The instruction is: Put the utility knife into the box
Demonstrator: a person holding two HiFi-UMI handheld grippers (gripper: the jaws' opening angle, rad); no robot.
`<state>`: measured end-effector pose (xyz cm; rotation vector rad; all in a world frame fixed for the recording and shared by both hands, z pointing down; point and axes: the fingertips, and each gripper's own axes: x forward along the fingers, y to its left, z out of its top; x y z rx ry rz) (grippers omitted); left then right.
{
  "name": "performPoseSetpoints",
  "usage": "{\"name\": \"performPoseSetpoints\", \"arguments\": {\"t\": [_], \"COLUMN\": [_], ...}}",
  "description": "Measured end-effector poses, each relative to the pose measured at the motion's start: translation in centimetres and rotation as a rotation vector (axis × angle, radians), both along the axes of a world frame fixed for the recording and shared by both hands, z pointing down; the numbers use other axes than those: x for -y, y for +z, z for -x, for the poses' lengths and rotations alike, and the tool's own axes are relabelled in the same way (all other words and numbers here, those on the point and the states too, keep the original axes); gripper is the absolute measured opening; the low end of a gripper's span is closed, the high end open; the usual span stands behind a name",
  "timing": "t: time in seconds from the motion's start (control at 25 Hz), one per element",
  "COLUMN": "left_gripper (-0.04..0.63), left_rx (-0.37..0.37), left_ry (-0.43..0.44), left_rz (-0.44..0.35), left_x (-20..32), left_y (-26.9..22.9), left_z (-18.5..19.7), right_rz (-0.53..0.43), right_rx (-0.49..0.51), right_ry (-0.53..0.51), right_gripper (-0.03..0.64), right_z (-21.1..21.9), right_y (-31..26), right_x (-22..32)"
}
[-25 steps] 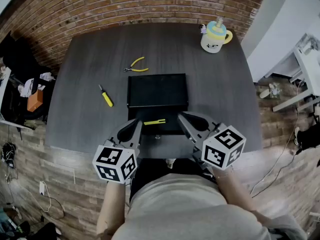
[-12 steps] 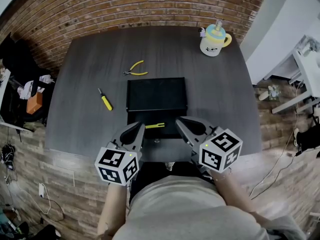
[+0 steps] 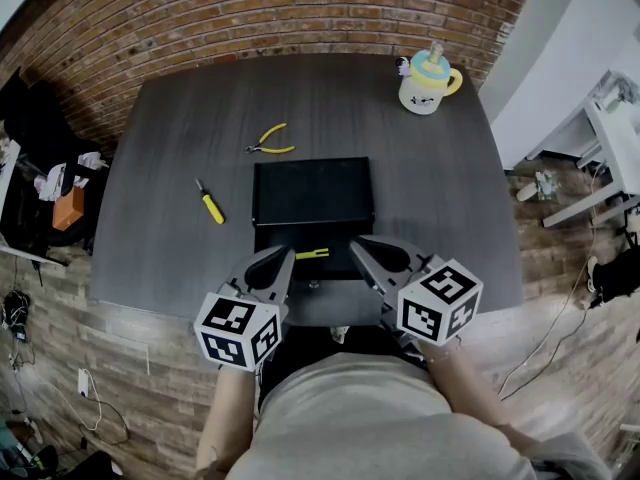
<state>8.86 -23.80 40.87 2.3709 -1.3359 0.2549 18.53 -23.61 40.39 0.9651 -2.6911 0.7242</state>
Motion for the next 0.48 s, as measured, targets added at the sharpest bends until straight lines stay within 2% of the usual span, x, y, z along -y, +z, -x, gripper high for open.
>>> {"name": "performPoseSetpoints", "arguments": {"t": [0.48], "left_gripper": [0.023], "left_rx": [-0.005], "left_ry": [0.025], "left_rz": [0.021], "left_x": [-0.54], "left_y": [0.60], "left_z": [-0.40], "right_rz": [0.007], "right_rx": [0.004], "right_ry": [-0.013], "right_gripper": [0.005], "right_z": [0.47], "right_y": [0.18], "right_x": [-0.28]}}
